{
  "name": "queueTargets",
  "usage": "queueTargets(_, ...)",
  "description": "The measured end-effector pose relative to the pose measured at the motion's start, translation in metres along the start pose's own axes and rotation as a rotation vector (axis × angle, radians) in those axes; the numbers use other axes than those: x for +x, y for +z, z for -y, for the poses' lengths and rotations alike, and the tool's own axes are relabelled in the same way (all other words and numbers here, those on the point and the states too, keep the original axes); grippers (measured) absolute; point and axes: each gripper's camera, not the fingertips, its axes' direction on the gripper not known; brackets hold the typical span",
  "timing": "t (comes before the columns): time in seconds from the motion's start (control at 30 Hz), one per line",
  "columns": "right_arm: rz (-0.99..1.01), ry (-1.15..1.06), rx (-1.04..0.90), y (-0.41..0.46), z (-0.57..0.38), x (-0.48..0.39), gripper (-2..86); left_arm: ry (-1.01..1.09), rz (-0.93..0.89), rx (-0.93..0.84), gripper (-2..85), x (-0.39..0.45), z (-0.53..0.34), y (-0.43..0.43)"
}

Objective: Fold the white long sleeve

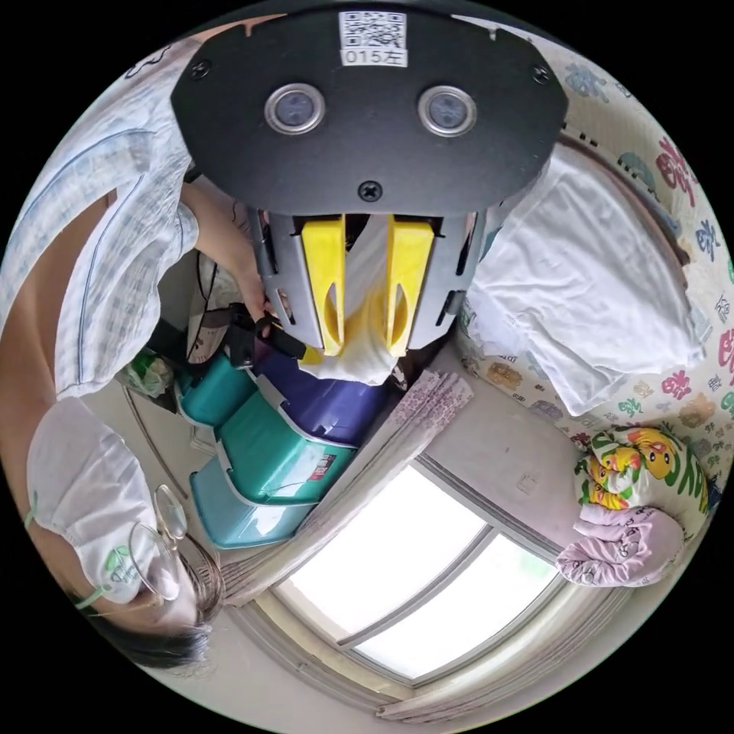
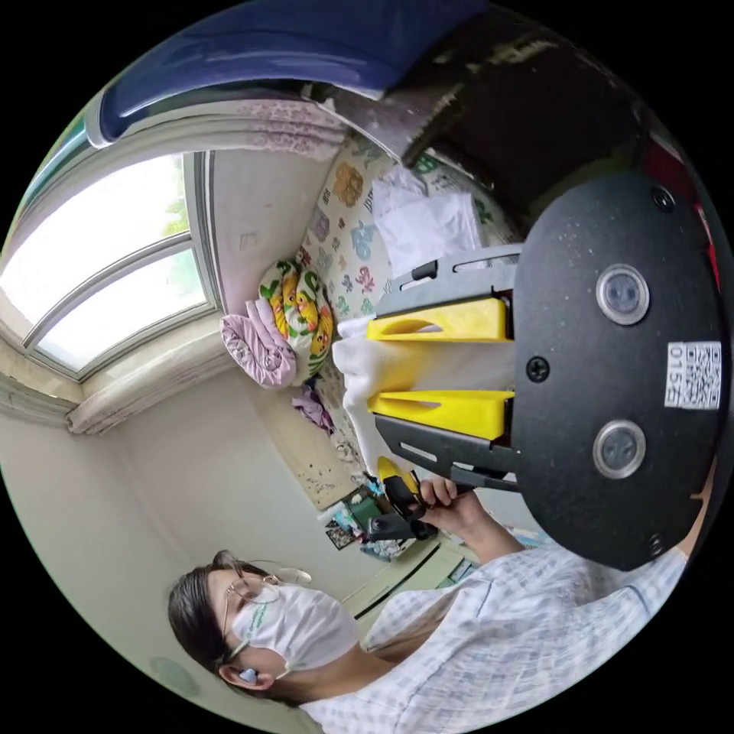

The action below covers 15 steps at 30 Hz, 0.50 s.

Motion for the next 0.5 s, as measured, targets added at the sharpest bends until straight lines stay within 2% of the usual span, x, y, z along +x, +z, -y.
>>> queueTargets(0.13,-0.109,0.002,-0.085,0.056,0.076,0.072,10.3,0.004,0.073,0.021,8.4,-0.048,0.037,0.077)
queueTargets(0.23,-0.255,0.045,-0.245,0.171,0.135,0.136,11.0,-0.072,0.368,-0.048,9.3,-0.119,0.070,0.145)
queueTargets(0.3,-0.415,0.050,-0.348,0.248,0.148,0.168,10.0,-0.114,0.663,-0.152,9.3,-0.167,0.079,0.190)
queueTargets(0.33,-0.510,0.076,-0.443,0.288,0.150,0.183,9.6,-0.150,0.681,-0.167,9.2,-0.176,0.079,0.194)
queueTargets(0.4,-0.472,0.044,-0.444,0.309,0.146,0.177,9.6,-0.162,0.569,-0.108,8.7,-0.179,0.071,0.180)
queueTargets(0.5,-0.285,-0.054,-0.381,0.311,0.106,0.152,9.2,-0.152,0.639,-0.082,8.4,-0.164,0.037,0.144)
